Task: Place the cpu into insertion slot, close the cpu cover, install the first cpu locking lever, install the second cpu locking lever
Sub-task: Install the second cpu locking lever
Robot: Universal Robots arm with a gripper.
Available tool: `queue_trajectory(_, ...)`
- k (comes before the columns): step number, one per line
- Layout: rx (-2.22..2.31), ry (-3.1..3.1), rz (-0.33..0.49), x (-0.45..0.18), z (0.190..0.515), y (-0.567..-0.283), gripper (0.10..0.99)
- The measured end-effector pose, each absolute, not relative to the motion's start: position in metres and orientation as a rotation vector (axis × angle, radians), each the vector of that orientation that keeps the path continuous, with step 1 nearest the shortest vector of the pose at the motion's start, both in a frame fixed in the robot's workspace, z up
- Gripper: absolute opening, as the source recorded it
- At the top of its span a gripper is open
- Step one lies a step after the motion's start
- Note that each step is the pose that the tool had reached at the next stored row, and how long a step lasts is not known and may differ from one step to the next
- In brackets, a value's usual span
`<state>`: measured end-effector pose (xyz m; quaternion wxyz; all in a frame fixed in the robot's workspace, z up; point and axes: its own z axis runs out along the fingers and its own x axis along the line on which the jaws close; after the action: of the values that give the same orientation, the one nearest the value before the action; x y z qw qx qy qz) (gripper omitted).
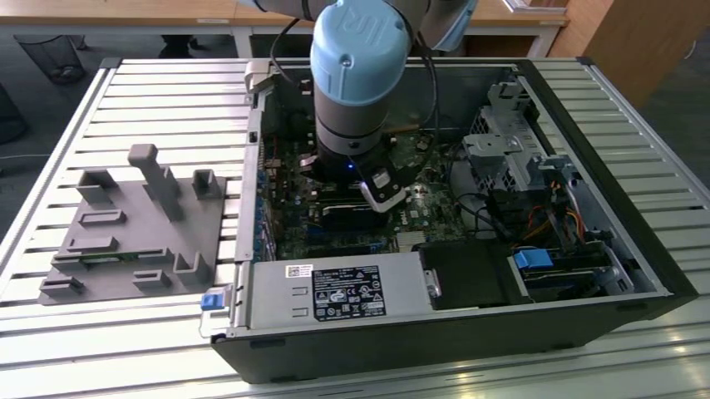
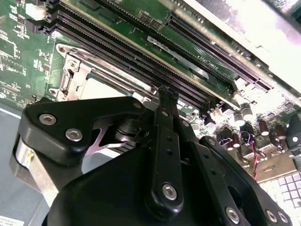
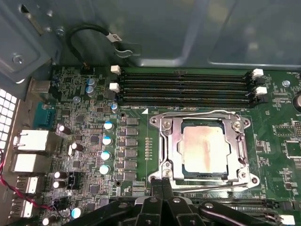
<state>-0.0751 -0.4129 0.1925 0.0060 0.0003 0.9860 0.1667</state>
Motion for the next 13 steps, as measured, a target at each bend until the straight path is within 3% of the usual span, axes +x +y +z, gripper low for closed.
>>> queue_trajectory(13,0.001,3.085,0.527,-0.0802,0.1876,-0.407,0.106)
